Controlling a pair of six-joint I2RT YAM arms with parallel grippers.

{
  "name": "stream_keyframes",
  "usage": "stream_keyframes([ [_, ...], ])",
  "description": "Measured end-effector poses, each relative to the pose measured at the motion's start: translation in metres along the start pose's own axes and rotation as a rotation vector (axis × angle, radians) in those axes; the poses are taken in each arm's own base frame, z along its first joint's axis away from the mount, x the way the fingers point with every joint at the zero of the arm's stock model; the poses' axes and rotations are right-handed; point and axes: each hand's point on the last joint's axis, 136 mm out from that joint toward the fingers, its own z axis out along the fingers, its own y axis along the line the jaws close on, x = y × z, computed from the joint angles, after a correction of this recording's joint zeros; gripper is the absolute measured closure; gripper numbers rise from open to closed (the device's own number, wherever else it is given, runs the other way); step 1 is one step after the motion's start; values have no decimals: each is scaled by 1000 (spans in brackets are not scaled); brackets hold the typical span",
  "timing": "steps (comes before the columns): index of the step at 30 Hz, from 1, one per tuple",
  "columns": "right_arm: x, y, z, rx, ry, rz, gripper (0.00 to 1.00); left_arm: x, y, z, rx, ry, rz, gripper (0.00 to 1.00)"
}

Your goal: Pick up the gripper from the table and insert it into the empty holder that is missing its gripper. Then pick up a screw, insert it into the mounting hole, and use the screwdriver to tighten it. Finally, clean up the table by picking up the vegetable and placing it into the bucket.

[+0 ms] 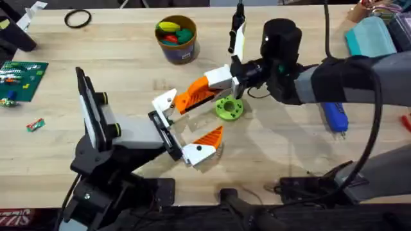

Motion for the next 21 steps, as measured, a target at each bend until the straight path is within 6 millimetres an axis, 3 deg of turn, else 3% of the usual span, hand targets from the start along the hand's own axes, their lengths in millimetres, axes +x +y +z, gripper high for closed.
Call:
stream_keyframes([
  [13,-11,-4,26,18,3,58,990,0,2,0,-9,-1,-7,13],
  [21,-22,-3,41,15,23,53,990,-2,16,-2,-84,-11,-17,13],
])
